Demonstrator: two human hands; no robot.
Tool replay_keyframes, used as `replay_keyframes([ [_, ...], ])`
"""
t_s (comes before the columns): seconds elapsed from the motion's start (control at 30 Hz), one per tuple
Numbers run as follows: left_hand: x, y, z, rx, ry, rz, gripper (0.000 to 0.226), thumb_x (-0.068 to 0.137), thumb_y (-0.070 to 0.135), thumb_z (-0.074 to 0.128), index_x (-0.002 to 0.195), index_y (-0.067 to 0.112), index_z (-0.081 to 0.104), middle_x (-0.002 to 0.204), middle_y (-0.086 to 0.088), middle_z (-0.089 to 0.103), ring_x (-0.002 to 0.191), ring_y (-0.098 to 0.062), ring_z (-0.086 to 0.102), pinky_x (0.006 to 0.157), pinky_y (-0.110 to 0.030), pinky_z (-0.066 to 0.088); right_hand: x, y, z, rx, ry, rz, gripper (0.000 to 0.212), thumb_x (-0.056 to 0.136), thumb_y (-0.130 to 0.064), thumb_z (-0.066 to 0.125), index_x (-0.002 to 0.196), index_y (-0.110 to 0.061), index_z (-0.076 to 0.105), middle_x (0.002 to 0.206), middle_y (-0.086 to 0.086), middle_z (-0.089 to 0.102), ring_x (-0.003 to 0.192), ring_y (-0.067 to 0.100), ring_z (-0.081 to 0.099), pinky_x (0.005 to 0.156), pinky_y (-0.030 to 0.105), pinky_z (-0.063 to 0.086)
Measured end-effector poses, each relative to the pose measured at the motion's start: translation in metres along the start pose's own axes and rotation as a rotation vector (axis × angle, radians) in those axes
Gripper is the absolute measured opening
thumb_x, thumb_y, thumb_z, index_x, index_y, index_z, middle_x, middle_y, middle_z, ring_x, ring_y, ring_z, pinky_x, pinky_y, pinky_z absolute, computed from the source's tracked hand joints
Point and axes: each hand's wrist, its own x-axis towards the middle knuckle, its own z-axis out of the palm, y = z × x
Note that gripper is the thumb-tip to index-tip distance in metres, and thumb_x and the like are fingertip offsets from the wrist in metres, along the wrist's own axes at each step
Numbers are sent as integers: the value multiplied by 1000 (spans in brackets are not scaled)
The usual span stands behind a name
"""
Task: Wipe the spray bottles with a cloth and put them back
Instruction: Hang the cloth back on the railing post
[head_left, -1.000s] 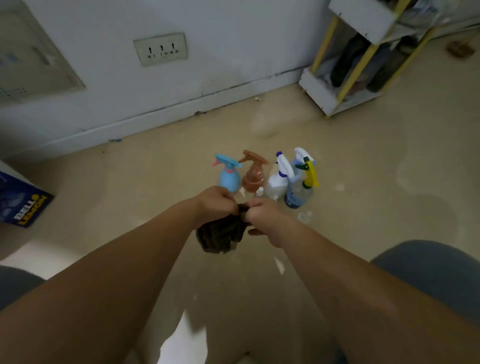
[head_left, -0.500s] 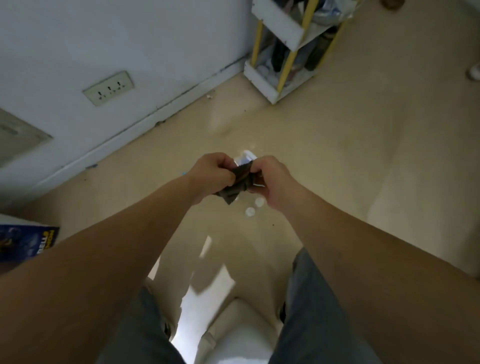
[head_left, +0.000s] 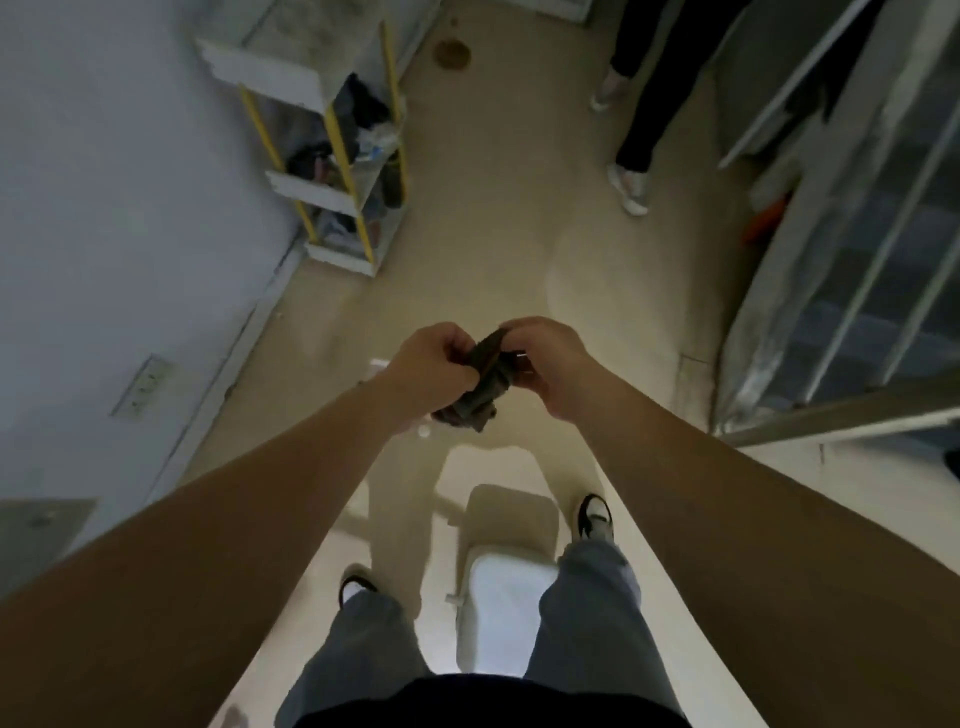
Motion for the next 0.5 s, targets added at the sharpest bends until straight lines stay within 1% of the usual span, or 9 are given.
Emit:
replay_keyframes([
  [0.03, -1, 12, 16, 26, -18, 23, 20, 78, -8, 63, 94, 3, 62, 78, -16, 73, 63, -19, 74, 55, -33, 61, -9, 2, -21, 37, 42, -18, 21, 84, 4, 65, 104, 1, 70, 109, 25, 71, 96, 35, 71, 79, 42, 64],
  [0.1, -3, 35, 53, 69, -67, 40, 21, 77, -7, 63, 96, 2, 63, 81, -14, 73, 66, -18, 72, 55, -27, 57, -25, 9, -67, 83, 125, -23, 18, 85, -4, 74, 101, 2, 71, 102, 22, 73, 93, 34, 74, 84, 43, 63],
  [0.17, -2, 60, 104, 93, -142, 54, 22, 77, -7, 63, 95, 4, 62, 83, -10, 72, 72, -19, 72, 57, -23, 54, -39, 21, -122, 111, 187, -5, 23, 85, -14, 79, 100, 0, 71, 100, 20, 75, 91, 31, 75, 84, 42, 63],
  [0.27, -3, 97, 193, 160, -251, 62, 24, 78, -5, 63, 100, 5, 63, 88, -7, 70, 77, -18, 69, 59, -20, 51, -57, 42, -214, 131, 257, 28, 35, 83, -27, 81, 105, -2, 70, 104, 18, 76, 95, 31, 74, 89, 46, 61],
  [0.33, -5, 118, 261, 191, -308, 50, 26, 78, -4, 62, 103, 3, 64, 92, -9, 70, 82, -21, 67, 65, -26, 52, -70, 57, -280, 172, 307, 37, 39, 84, -25, 80, 110, 2, 68, 104, 20, 75, 93, 32, 74, 86, 46, 62],
  [0.4, -9, 139, 329, 224, -366, 44, 26, 77, -2, 63, 100, 8, 66, 96, -11, 71, 89, -26, 67, 76, -37, 58, -86, 72, -346, 231, 371, 43, 39, 85, -23, 79, 110, 5, 67, 95, 18, 74, 82, 30, 73, 85, 47, 63],
  [0.47, -16, 160, 393, 237, -414, 55, 24, 75, 0, 63, 95, 13, 67, 97, -13, 72, 96, -30, 69, 87, -45, 60, -104, 85, -407, 276, 446, 46, 30, 85, -21, 79, 101, 1, 66, 87, 15, 70, 74, 27, 68, 85, 48, 60],
  [0.5, -21, 170, 424, 247, -437, 66, 24, 74, 0, 63, 92, 15, 67, 96, -13, 72, 96, -31, 69, 88, -46, 60, -112, 93, -435, 290, 483, 52, 24, 85, -21, 78, 96, -3, 65, 84, 14, 69, 73, 27, 67, 84, 48, 61],
])
